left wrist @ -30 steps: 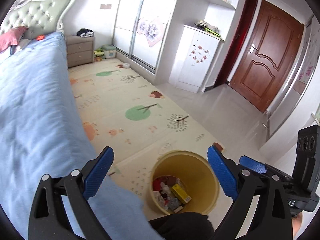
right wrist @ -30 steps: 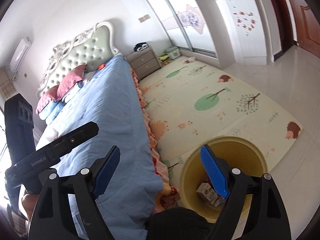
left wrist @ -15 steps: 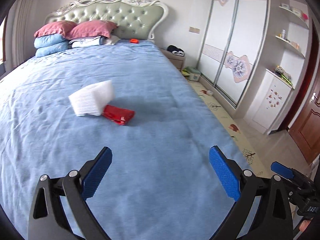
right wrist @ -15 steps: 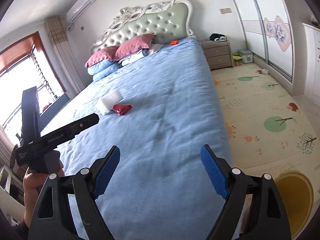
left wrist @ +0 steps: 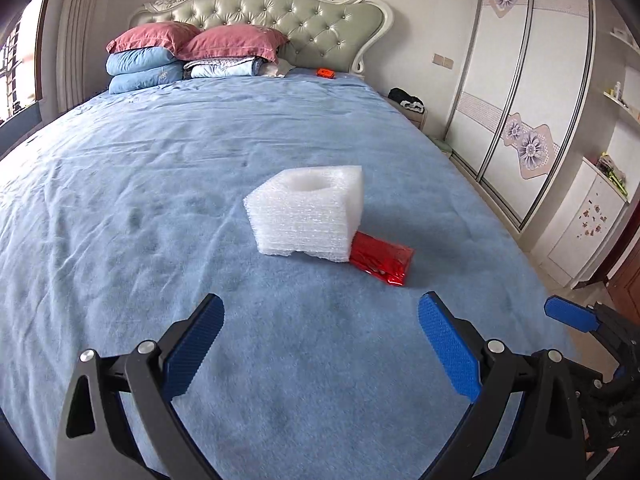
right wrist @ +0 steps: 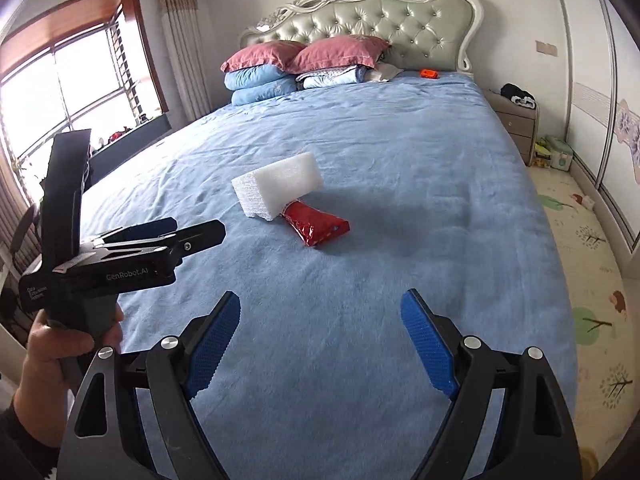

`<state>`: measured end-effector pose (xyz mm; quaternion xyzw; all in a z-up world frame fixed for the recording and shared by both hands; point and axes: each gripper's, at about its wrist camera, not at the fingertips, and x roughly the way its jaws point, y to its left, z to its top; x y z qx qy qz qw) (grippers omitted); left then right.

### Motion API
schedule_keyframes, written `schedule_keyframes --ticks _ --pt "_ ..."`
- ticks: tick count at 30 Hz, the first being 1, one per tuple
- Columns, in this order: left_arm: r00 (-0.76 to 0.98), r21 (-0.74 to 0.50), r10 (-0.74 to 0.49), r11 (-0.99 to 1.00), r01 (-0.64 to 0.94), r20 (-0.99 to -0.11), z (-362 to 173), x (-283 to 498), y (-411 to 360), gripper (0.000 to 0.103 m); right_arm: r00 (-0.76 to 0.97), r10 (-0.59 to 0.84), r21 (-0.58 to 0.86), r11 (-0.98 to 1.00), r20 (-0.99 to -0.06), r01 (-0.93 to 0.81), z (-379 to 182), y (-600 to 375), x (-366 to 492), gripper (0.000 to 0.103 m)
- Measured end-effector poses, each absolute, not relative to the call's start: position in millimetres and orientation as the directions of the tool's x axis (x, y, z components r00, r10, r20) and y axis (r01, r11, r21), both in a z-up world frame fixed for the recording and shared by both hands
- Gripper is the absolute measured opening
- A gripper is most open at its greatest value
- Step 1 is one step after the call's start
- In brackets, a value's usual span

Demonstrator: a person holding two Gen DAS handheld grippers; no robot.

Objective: Collect trash
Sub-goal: 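Move both open tools back to the white foam block and red snack bag, then grasp the white foam block with the left tool while the right tool grasps the red snack bag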

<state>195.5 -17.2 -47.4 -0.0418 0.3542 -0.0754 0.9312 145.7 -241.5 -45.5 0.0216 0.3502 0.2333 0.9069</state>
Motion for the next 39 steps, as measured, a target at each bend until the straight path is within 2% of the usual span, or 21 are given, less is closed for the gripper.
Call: schedule_keyframes --ticks 3,8,15,18,19,27,35,36,37,39 --pt "0.733 -0.114 -0.145 0.989 0.092 -0.664 -50 220 -1 0.098 0.629 0.423 0.158 0.887 -0.652 -0.434 -49 -228 175 0.08" --pt "0.688 -0.217 -0.27 0.962 0.165 -0.674 -58 243 1 0.098 0.611 0.432 0.092 0.857 -0.664 -0.506 -55 -207 208 0.077" --pt "0.662 -0.219 -0.281 0.96 0.177 -0.695 -67 268 -6 0.098 0.562 0.372 0.008 0.838 -0.739 -0.545 -79 -176 258 0.071" --pt "0.665 -0.23 -0.28 0.959 0.164 -0.692 -68 275 -4 0.099 0.545 0.354 -0.019 0.826 -0.76 -0.563 -89 -162 274 0.064" --pt "0.663 -0.234 -0.28 0.959 0.161 -0.694 -69 277 -3 0.099 0.534 0.359 -0.014 0.821 -0.765 -0.571 -91 -158 278 0.054" --pt "0.654 -0.234 -0.272 0.961 0.147 -0.706 -75 293 0 0.099 0.516 0.412 0.005 0.785 -0.751 -0.619 -91 -163 267 0.052" --pt "0.63 -0.266 -0.325 0.945 0.19 -0.705 -81 311 -11 0.098 0.485 0.441 0.066 0.788 -0.755 -0.613 -93 -173 268 0.052" --pt "0.632 -0.268 -0.329 0.944 0.193 -0.702 -82 312 -12 0.097 0.485 0.439 0.065 0.788 -0.756 -0.612 -93 -173 269 0.052" --pt "0.632 -0.272 -0.332 0.942 0.194 -0.7 -82 314 -12 0.088 0.486 0.437 0.061 0.788 -0.757 -0.613 -93 -172 268 0.052" --pt "0.634 -0.295 -0.345 0.937 0.188 -0.692 -83 316 -12 0.085 0.489 0.434 0.057 0.789 -0.756 -0.612 -93 -172 268 0.052"
